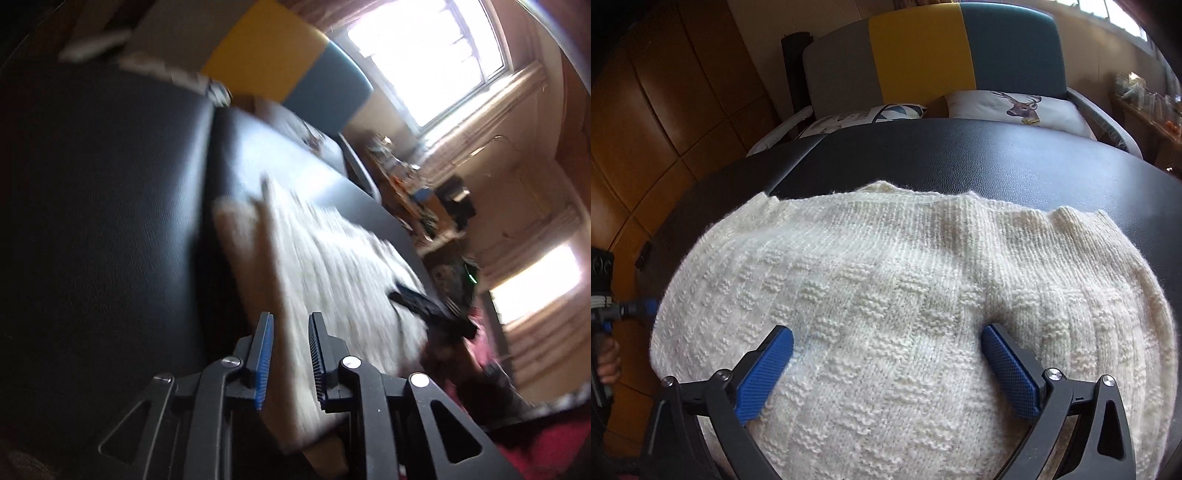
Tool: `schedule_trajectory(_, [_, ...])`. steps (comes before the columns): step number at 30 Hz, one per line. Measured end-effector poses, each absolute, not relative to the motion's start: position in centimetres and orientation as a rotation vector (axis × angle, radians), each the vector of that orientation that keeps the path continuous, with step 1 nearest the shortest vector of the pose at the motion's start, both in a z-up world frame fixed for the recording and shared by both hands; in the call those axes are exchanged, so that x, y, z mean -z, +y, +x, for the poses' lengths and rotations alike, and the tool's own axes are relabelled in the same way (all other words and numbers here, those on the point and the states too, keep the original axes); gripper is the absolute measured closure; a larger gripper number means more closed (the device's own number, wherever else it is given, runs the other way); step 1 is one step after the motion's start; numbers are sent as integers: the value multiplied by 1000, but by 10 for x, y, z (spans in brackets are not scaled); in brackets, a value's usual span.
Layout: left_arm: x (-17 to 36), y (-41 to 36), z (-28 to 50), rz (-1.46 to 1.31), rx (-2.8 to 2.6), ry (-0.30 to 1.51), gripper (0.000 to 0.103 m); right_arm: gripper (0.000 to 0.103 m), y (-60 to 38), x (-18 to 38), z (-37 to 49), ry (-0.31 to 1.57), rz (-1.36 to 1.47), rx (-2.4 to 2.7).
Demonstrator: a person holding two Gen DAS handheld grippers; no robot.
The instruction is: Fold clothes
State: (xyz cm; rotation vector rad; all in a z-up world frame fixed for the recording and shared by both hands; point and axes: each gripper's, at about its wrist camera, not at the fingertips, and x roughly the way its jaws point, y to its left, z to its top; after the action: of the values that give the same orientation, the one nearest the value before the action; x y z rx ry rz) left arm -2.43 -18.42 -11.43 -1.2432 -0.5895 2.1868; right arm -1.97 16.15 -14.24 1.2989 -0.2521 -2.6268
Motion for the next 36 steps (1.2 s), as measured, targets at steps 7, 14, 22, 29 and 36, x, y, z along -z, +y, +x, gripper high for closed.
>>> schedule_trajectory(7, [126, -151, -95, -1352, -2168, -473, 83, 0, 163, 142, -16, -282, 1259, 2622])
schedule_trajectory(14, [115, -141, -80, -1280, -2216, -391, 98, 0, 165, 142, -15, -284, 1241, 2611])
schedule_trajectory(22, [147, -149, -79, -1436, -2343, -417, 94, 0, 161, 144, -16, -248, 1240, 2623])
schedule_trajectory(29, [138, -184, -59, -1340, -2313, -745, 64, 0, 167, 143, -13, -288, 1193, 2624])
schedule_trajectory(36, [173, -195, -56, -1426, -2106, -917, 49, 0, 163, 143, -10, -274, 1184, 2634])
